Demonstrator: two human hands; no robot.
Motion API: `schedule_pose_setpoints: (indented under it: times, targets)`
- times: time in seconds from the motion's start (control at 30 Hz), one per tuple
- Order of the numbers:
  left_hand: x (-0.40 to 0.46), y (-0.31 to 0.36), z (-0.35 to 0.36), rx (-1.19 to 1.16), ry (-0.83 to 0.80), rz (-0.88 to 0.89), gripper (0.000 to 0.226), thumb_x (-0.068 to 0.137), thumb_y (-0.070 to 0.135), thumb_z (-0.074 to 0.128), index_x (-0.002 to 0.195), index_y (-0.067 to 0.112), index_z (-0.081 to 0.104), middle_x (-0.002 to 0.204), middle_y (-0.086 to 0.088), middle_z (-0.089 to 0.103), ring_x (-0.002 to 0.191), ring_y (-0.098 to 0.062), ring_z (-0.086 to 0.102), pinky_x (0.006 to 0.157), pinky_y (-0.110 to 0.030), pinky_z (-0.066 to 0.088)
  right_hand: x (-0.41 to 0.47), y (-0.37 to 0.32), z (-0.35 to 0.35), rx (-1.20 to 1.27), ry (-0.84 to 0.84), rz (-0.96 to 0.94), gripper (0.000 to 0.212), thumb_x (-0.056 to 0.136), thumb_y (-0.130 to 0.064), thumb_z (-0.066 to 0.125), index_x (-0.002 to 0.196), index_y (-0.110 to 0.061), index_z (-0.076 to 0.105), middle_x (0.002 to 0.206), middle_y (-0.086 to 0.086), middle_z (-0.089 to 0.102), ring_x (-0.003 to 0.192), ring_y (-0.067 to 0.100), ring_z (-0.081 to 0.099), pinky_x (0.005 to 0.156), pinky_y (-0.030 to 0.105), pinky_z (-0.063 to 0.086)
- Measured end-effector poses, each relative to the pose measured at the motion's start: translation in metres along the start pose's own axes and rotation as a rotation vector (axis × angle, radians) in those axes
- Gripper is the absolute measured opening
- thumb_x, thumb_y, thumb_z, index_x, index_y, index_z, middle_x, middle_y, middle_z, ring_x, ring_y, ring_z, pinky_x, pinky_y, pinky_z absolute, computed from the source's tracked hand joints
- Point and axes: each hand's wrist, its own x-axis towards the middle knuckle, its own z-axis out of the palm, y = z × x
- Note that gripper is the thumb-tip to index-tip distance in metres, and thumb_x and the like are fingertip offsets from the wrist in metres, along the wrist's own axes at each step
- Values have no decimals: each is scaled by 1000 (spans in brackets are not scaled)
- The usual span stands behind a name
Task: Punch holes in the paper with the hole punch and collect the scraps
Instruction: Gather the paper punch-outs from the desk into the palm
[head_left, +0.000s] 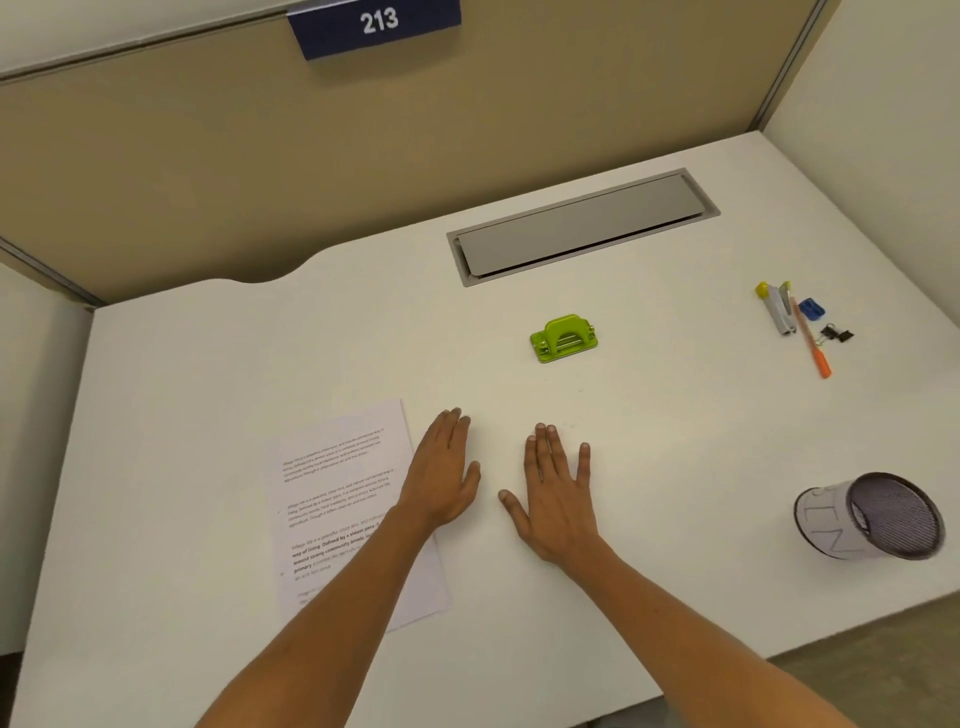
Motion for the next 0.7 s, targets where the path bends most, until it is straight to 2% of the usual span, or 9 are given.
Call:
schedule_pose_setpoints:
  times: [0.17,0.27,0.47,0.63,0.7]
  targets:
    - [-2,10,15,-93,27,-54,60,101,23,48,152,1,25,162,-17,21,152,-28,16,125,-35,12,31,2,-15,38,5,-17,82,96,-59,24,154,-2,16,164,17,7,153,28,1,120,60,-5]
    - [7,14,19,-124,60,-89,58,103,23,45,153,3,24,163,-14,20,152,-26,15,124,-33,10,65,3,-24,24,-59,-59,82,96,-59,21,155,-1,12,165,18,3,153,28,-4,119,62,-6]
    - [26,16,30,-82,55,-99,59,103,22,44,154,3,22,163,-15,19,152,-26,16,126,-36,12,108,9,-28,-8,-137,-61,86,96,-64,16,155,-3,3,165,16,-5,153,27,-10,117,63,-9]
    - [59,33,31,-73,56,-80,58,103,24,43,153,3,24,162,-14,22,152,-26,18,125,-37,13,73,33,-25,34,-118,-13,87,93,-62,7,155,-2,10,165,16,1,153,27,-4,117,63,-13]
    - [80,44,27,-92,59,-66,58,102,23,45,153,3,25,161,-15,25,151,-27,20,124,-39,17,60,43,-28,83,-90,-47,83,94,-61,10,155,-4,16,165,14,10,153,24,3,119,61,-9]
